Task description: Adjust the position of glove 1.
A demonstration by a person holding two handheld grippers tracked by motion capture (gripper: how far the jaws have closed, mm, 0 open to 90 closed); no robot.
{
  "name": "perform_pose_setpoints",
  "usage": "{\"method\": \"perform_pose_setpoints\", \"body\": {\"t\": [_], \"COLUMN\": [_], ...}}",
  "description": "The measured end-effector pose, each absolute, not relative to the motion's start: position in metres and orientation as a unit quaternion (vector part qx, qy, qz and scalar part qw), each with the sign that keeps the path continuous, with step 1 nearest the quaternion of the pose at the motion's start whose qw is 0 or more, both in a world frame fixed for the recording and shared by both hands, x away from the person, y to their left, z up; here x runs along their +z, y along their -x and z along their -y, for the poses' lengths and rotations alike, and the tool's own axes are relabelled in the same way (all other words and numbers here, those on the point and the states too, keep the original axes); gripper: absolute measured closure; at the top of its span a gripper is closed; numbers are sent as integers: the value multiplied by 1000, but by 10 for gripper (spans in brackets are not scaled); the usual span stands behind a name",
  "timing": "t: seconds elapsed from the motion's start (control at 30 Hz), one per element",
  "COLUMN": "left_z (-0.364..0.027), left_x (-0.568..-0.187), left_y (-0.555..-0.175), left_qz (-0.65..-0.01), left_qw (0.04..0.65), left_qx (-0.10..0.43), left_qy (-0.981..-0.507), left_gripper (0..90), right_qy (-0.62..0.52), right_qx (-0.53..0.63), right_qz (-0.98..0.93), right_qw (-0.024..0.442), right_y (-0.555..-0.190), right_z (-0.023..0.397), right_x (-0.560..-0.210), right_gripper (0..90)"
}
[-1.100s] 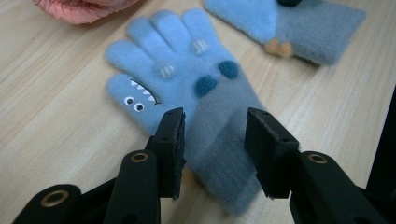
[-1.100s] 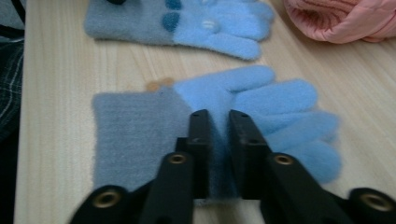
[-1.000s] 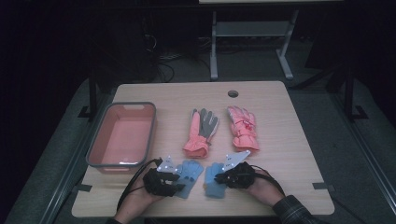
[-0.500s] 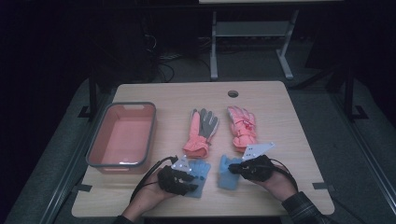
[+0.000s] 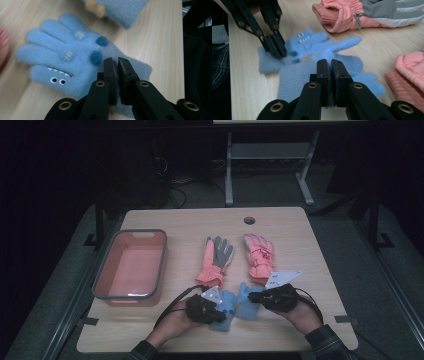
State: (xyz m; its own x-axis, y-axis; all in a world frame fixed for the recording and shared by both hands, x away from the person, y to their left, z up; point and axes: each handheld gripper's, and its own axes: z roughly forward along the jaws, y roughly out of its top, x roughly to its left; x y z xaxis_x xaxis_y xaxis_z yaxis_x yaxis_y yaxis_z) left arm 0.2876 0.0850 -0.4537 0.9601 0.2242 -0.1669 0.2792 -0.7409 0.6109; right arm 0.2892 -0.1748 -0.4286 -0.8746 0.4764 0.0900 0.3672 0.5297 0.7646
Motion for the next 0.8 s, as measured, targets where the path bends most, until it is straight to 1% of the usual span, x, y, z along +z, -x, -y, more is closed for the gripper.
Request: {"method": "perform_pose_setpoints", "body": {"t": [0.1,0.2,0.23,0.27,0.3,0.4,0.47,0.6,0.7,0.8], "left_z": [-69,-61,-60,-61,-64,-79,-91,-117,-130,-142], "left_x": [-453,-452,-452,-451,-448,-439,-435,-438,-442,-444], "left_y": [-294,-299,-299,-300,-300,-297,-294,-288,-284,-283], "left_qz": [-115,-110,-112,-113,-114,-129,-142,-173,-191,-204], "left_qw": [330,332,336,340,343,360,358,347,346,346], "left_qx": [-40,-39,-39,-40,-35,-24,-16,-5,-4,-1], "left_qy": [-936,-936,-934,-933,-932,-924,-923,-922,-919,-916], "left_gripper": [854,844,808,808,780,659,570,448,412,411], "right_qy": [-243,-248,-248,-248,-248,-246,-247,-240,-233,-226], "right_qx": [423,427,432,432,435,446,452,452,447,440], "right_qz": [-870,-867,-864,-864,-863,-858,-855,-858,-863,-868], "right_qw": [67,70,71,71,72,68,62,52,46,41], "right_y": [-289,-288,-287,-287,-287,-287,-287,-289,-289,-288], "right_z": [179,184,187,187,188,187,183,167,154,144], "right_x": [-426,-423,-422,-422,-422,-419,-418,-420,-423,-427], "right_gripper": [851,851,852,852,852,851,851,849,848,848]}}
